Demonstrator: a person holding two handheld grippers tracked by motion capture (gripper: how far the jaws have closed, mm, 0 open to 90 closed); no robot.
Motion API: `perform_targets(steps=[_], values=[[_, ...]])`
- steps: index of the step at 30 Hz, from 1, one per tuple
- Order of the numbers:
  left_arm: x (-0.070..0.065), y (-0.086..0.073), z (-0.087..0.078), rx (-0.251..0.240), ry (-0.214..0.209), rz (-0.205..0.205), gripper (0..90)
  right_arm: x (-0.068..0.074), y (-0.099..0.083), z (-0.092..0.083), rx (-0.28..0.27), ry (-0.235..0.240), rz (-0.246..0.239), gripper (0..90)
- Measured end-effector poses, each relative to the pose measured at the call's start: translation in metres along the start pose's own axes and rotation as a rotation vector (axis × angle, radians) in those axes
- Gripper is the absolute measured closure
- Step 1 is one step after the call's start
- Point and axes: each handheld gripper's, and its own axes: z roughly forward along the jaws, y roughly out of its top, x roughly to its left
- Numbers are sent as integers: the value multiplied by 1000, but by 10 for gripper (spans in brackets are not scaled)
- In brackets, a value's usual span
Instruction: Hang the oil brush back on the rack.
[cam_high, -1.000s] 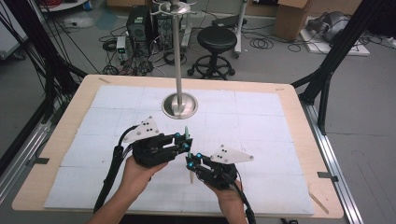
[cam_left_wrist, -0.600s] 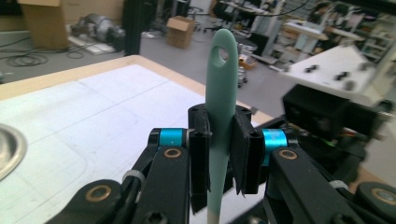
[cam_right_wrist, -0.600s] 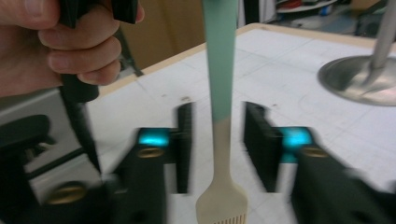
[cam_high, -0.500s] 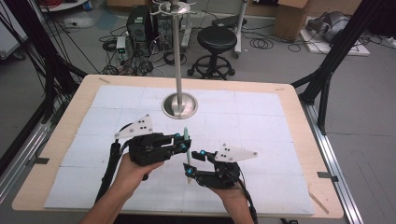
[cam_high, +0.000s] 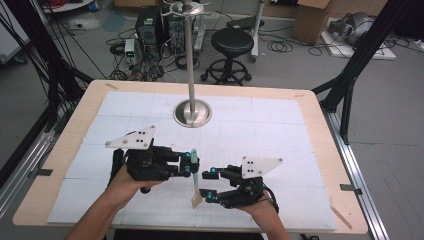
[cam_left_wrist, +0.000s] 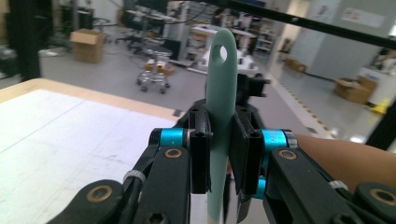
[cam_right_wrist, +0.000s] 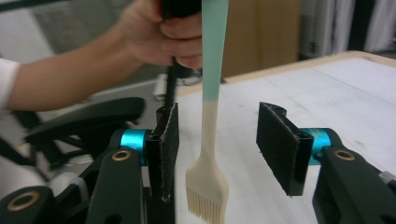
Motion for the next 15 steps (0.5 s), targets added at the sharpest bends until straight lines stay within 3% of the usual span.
perform_targets(steps=[1, 4, 7, 15], values=[[0, 0, 0, 0, 0, 0, 788, 0, 0, 0, 0, 0, 0, 507], [-1, 0, 0, 5, -28, 13, 788, -2, 1, 6, 5, 67, 4, 557], [-2, -1, 0, 16, -46, 17, 790, -1, 2, 9, 6, 105, -3, 598], [-2, -2, 2, 15, -74, 19, 794, -2, 4, 13, -8, 131, -24, 684]])
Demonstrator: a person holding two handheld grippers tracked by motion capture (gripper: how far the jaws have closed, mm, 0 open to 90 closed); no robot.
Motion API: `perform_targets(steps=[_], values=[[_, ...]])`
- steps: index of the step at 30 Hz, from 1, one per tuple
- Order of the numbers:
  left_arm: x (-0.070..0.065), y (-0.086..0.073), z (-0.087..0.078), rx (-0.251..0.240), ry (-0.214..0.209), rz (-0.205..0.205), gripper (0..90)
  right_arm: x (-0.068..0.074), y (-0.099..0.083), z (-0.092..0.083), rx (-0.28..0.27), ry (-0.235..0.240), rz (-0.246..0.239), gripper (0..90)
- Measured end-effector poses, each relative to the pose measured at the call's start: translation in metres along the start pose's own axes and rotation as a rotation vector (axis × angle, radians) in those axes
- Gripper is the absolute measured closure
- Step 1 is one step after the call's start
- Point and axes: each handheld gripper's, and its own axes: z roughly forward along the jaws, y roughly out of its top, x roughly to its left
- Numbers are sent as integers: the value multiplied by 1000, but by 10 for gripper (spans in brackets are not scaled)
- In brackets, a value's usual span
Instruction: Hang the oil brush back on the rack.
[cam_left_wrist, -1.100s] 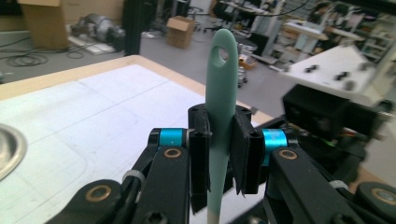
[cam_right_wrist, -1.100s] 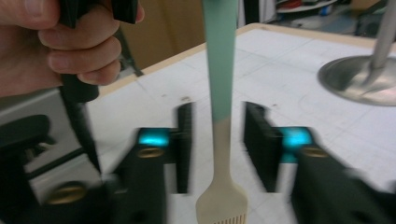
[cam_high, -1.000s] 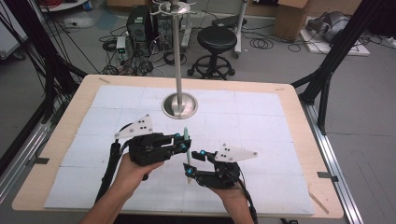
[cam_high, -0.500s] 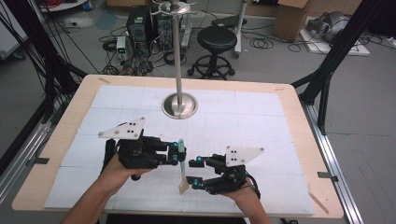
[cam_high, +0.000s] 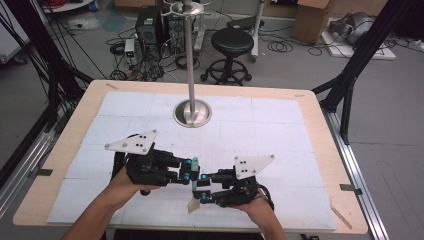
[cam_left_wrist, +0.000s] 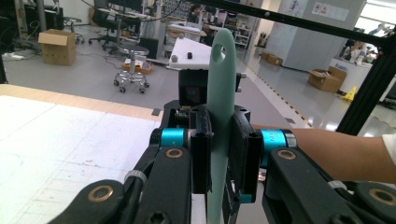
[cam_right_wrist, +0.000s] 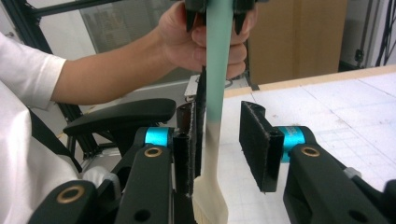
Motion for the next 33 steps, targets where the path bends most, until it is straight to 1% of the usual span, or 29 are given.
perform_targets(steps=[2, 3, 4, 6, 8, 11, 12, 13, 14, 15, 16, 17, 18, 19, 20, 21, 22, 23, 24, 25, 26, 27, 29, 30, 31, 32, 33], values=[[0, 0, 0, -5, -5, 1, 797, 0, 0, 2, 2, 7, -7, 716], [0, 0, 0, -8, -5, -1, 797, 0, 0, 2, 2, 7, -7, 716], [0, 0, -1, -11, -7, -1, 800, 0, 0, 3, 4, 15, -10, 747], [0, 0, -1, -16, -10, -1, 801, 0, 0, 4, 4, 15, -12, 763], [0, 0, -1, -19, -13, 0, 805, 2, 0, 5, 0, 20, -17, 822], [-1, 0, -1, -24, -13, 14, 810, 1, 0, 5, -7, 22, -6, 834], [-1, 1, -2, -22, -4, 21, 811, 1, 0, 5, -8, 10, -3, 841], [-1, 1, -2, -22, 3, 21, 811, 1, 0, 5, -8, 10, -3, 841], [0, 1, -3, -23, 31, -2, 674, 1, 0, 5, -8, -7, 11, 845], [0, 1, -3, -23, 31, -2, 606, 1, 0, 5, -8, -7, 11, 845], [1, 2, -4, -13, 55, -8, 606, 0, 0, 5, -5, -23, 17, 845], [1, 1, -5, -9, 73, -4, 549, -1, -1, 5, -4, -36, 34, 846], [0, 1, -7, -6, 95, -4, 504, -2, -1, 4, -7, -47, 39, 846], [0, 1, -10, -14, 116, -15, 451, -3, 0, 4, -8, -61, 47, 846], [0, 0, -13, -22, 138, -19, 408, -5, 0, 3, -6, -94, 64, 846], [1, -1, -17, -33, 158, -16, 408, -5, 0, 3, -6, -94, 64, 846], [1, -1, -22, -44, 177, -13, 385, -7, 1, 2, -6, -123, 71, 847], [1, -2, -27, -54, 204, -10, 385, -7, 1, 2, -6, -123, 71, 847], [1, -4, -32, -62, 225, -10, 367, -10, 3, 1, -8, -161, 77, 846], [2, -5, -36, -69, 236, -9, 367, -10, 3, 1, -8, -161, 77, 846], [2, -9, -43, -80, 262, -10, 367, -13, 7, 0, -9, -193, 90, 846], [2, -12, -48, -90, 282, -11, 367, -13, 7, 0, -9, -193, 90, 846], [3, -19, -59, -108, 324, -25, 348, -18, 11, 0, -12, -218, 97, 846], [4, -22, -64, -109, 348, -25, 319, -25, 17, 0, -14, -239, 101, 846], [4, -24, -69, -114, 372, -27, 319, -25, 17, 0, -14, -239, 101, 846], [4, -30, -79, -114, 405, -30, 316, -33, 24, 1, -5, -249, 108, 846], [4, -30, -79, -114, 405, -30, 310, -33, 24, 1, -5, -249, 108, 846]])
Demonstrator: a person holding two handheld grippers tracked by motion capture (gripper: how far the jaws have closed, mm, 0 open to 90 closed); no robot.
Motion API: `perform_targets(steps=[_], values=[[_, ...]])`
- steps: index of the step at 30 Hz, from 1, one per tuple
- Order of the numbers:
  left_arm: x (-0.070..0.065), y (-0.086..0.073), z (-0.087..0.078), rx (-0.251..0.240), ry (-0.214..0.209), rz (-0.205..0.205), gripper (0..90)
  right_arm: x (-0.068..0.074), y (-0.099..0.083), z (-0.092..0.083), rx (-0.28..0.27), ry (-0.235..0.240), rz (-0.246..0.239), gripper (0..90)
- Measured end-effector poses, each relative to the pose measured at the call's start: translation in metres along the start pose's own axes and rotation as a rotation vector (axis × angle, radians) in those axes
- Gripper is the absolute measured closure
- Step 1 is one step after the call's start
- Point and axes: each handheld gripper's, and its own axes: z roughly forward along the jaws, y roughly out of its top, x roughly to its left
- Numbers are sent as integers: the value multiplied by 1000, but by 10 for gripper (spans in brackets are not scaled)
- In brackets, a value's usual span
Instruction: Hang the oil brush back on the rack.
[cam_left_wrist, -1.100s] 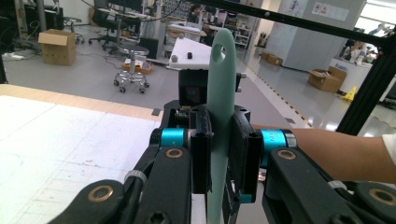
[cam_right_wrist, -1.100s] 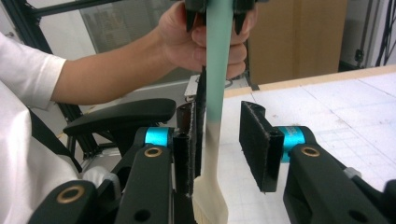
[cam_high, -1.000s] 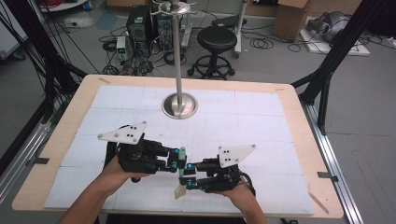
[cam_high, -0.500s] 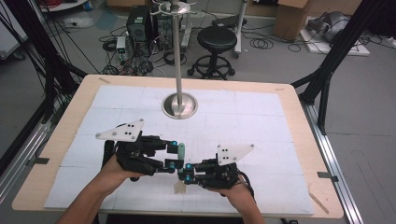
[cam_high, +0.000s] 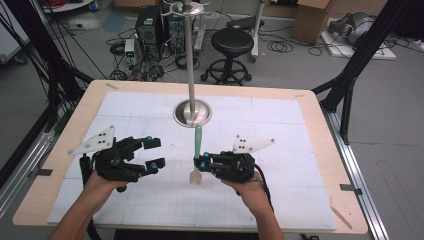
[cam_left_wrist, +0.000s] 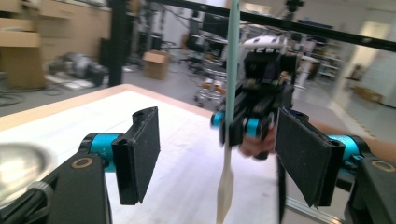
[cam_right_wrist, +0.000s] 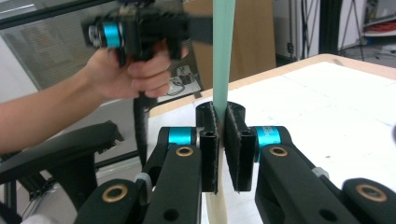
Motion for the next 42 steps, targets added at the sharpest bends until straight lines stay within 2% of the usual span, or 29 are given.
perform_targets(steps=[1, 2, 3, 4, 5, 6, 7, 8, 9, 10, 11, 13, 15, 16, 17, 20, 24, 28, 33, 42], values=[[2, -2, -4, 4, 15, 1, 287, -4, 7, 4, 11, 0, -1, 846], [3, -4, -7, 9, 38, 0, 287, -4, 7, 4, 11, 0, -1, 846], [5, -7, -11, 17, 68, 9, 204, -10, 18, 9, 15, 4, -4, 846], [6, -9, -14, 21, 75, 14, 204, -10, 18, 9, 15, 4, -4, 846], [9, -13, -20, 22, 105, 23, 209, -14, 27, 13, 13, 8, -5, 846], [9, -13, -20, 22, 105, 23, 209, -14, 27, 13, 13, 8, -5, 846], [11, -16, -24, 23, 118, 30, 209, -22, 38, 17, 12, 22, 9, 845], [12, -17, -27, 22, 130, 33, 209, -22, 38, 17, 12, 22, 9, 845], [13, -19, -30, 24, 145, 41, 209, -28, 47, 21, 21, 20, 11, 845], [14, -21, -32, 24, 160, 47, 209, -28, 47, 21, 21, 20, 11, 845], [16, -22, -34, 23, 175, 49, 210, -35, 57, 23, 33, 9, 0, 845], [19, -26, -39, 24, 193, 47, 209, -38, 62, 24, 28, 12, 0, 845], [20, -28, -41, 28, 202, 44, 211, -49, 77, 23, 17, 2, -6, 845], [21, -29, -42, 31, 206, 47, 211, -49, 77, 23, 17, 2, -6, 845], [22, -29, -42, 36, 206, 51, 212, -56, 88, 24, 20, -5, -17, 845], [26, -29, -43, 39, 212, 49, 214, -62, 98, 26, 23, -8, -24, 844], [32, -27, -43, 38, 219, 39, 216, -75, 118, 31, 33, -14, -31, 844], [38, -21, -45, 45, 229, 48, 216, -87, 136, 37, 47, -19, -28, 845], [41, -14, -47, 43, 240, 63, 216, -98, 152, 43, 38, -22, -27, 845], [45, -16, -41, 60, 249, 68, 221, -117, 171, 49, 43, -33, -20, 845]])
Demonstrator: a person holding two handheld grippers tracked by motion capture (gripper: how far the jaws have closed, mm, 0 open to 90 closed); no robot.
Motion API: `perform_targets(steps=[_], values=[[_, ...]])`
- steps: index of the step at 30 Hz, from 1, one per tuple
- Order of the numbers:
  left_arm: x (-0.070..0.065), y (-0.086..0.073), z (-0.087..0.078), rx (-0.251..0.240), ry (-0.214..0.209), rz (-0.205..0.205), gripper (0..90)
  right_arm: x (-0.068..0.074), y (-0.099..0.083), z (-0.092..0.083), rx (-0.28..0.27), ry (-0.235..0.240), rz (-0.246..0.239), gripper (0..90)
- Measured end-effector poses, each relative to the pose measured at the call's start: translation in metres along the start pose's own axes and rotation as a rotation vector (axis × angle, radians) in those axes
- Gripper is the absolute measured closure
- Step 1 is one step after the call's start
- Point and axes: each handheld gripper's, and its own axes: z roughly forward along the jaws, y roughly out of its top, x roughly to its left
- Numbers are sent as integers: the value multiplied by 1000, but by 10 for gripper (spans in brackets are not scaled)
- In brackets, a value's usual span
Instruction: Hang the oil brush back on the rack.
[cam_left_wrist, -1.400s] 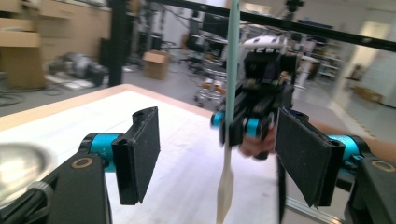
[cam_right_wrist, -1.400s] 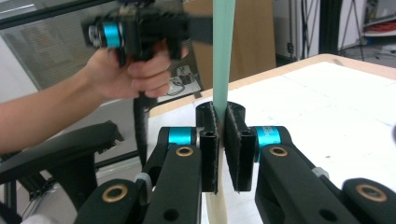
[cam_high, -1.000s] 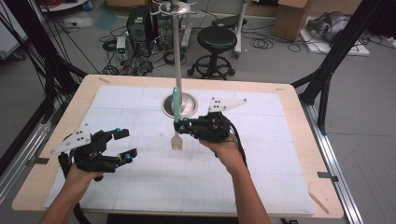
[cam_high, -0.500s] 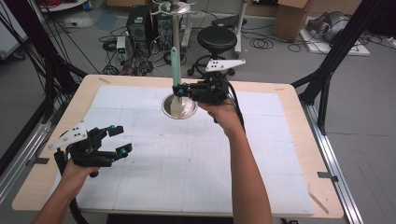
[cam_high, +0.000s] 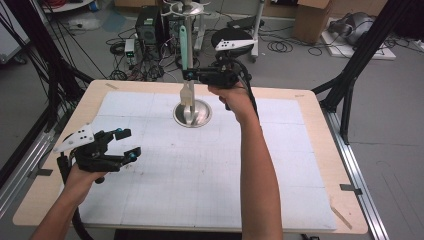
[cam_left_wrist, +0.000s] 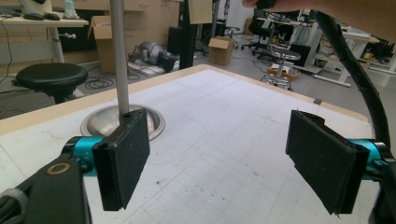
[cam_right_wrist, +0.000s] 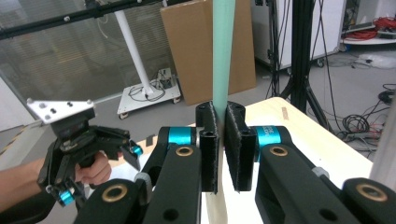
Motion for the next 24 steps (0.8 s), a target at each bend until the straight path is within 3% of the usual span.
perform_targets(steps=[6, 11, 24], values=[[3, -1, 3, 1, 12, -3, 223, -13, 9, 0, -7, -7, 16, 844], [3, -1, 3, 1, 8, -11, 226, -16, 16, 4, 0, 2, 13, 845], [3, 0, 0, -15, 0, -23, 226, -22, 13, 5, -4, 3, 31, 844]])
